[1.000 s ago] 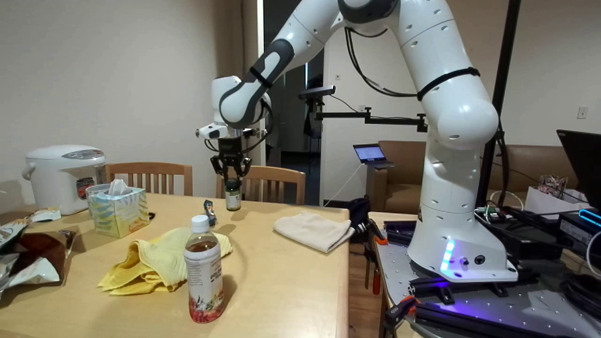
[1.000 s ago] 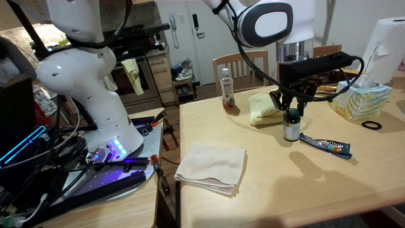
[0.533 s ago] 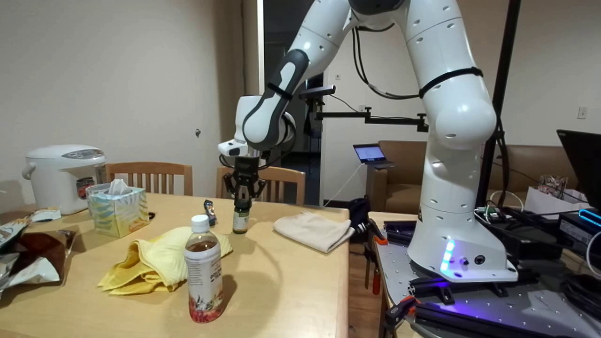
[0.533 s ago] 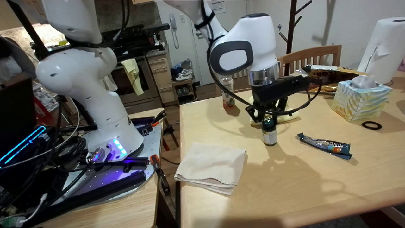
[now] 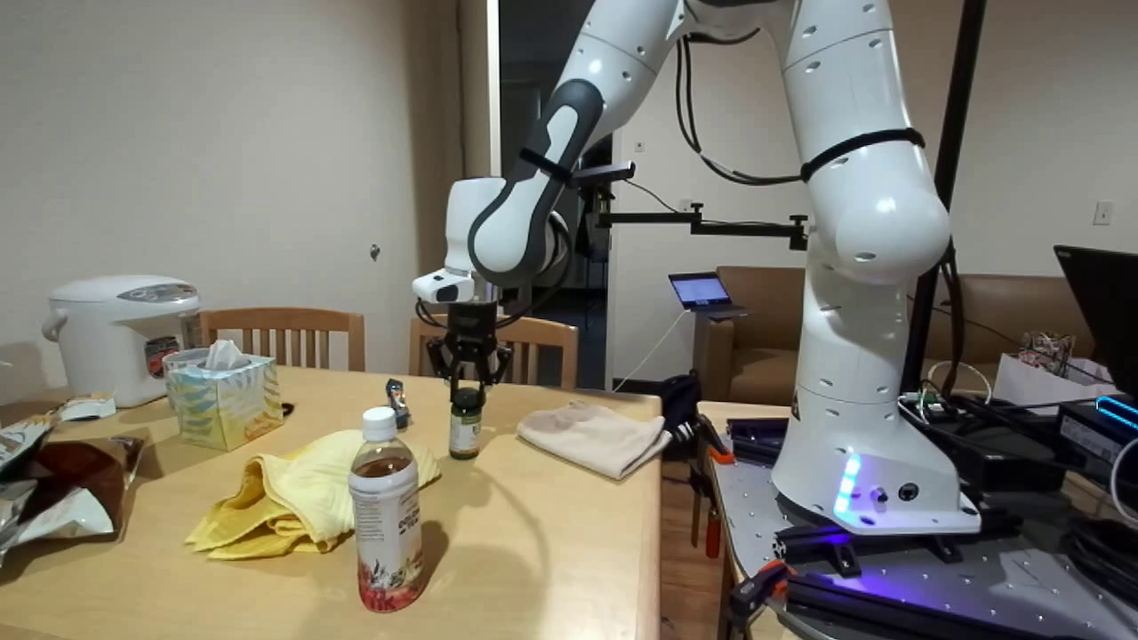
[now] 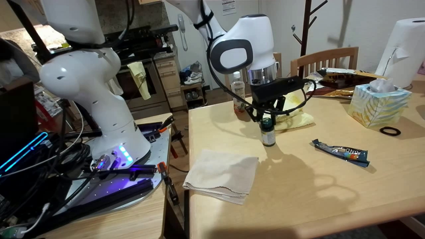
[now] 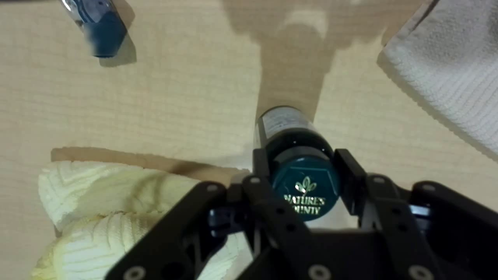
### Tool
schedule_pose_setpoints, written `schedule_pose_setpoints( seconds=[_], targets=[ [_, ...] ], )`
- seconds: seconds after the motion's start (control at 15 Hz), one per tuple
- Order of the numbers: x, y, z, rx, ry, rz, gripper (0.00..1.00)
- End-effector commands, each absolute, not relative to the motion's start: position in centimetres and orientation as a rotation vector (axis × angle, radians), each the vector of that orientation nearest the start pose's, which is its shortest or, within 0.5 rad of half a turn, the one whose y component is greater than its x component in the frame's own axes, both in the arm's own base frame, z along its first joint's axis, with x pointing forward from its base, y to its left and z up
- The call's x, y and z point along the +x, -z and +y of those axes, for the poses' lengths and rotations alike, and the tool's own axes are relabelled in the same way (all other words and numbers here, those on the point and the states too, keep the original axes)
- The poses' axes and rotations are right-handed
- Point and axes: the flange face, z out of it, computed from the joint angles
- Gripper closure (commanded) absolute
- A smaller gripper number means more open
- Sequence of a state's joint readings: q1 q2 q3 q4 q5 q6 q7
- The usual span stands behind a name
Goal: Move the smaller bottle to the left and shift the bigger bottle to the right near the smaller one
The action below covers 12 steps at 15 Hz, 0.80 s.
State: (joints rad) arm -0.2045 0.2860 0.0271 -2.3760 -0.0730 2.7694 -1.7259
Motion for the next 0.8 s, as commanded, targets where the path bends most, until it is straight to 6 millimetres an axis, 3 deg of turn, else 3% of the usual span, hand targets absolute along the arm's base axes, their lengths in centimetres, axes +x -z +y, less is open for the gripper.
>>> schedule_pose_setpoints(
  seconds=[0.0, 0.27, 0.73],
  targets=[
    [49.9, -24.6, -8.9, 2.181, -0.029, 2.066, 0.80],
    [49.7, -26.9, -9.3, 2.269, 0.006, 1.944, 0.80],
    [47.9, -26.9, -7.5, 2.343, 0.140, 2.012, 0.80]
  ],
)
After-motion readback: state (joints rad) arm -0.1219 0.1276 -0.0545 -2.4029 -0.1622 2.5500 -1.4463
